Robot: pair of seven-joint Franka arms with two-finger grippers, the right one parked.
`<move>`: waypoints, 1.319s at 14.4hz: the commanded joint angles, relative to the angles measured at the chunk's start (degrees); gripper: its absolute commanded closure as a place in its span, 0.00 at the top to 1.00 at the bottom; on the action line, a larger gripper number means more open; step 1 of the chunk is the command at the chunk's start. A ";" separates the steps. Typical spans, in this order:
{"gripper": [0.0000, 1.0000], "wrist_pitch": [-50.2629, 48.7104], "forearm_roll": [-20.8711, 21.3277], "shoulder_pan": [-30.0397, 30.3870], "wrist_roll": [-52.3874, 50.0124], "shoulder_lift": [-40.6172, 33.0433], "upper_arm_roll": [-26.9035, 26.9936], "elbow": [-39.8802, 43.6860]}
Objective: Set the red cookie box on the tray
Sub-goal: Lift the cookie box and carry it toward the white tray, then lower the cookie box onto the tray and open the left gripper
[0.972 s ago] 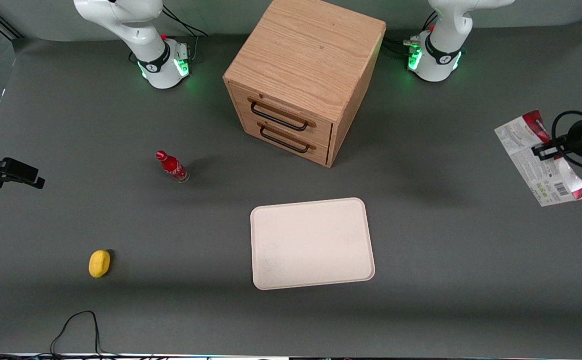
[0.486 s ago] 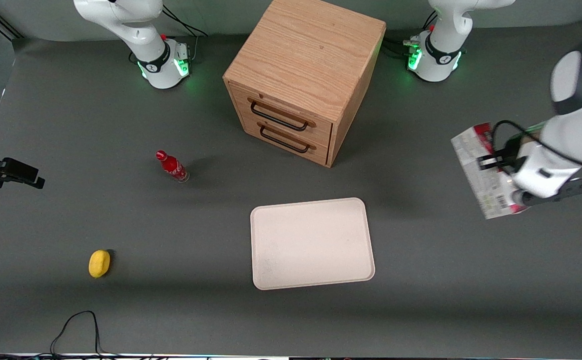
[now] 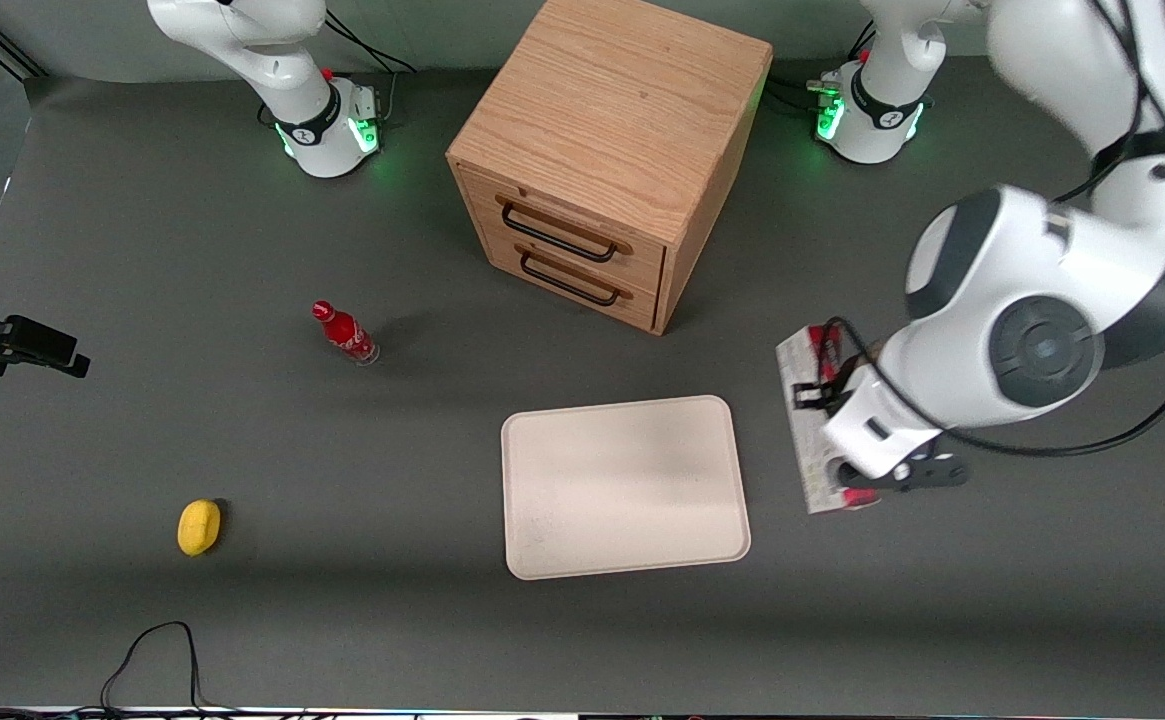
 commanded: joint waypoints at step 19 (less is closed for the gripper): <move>0.00 17.66 5.72 -9.02 -5.87 19.42 3.21 3.95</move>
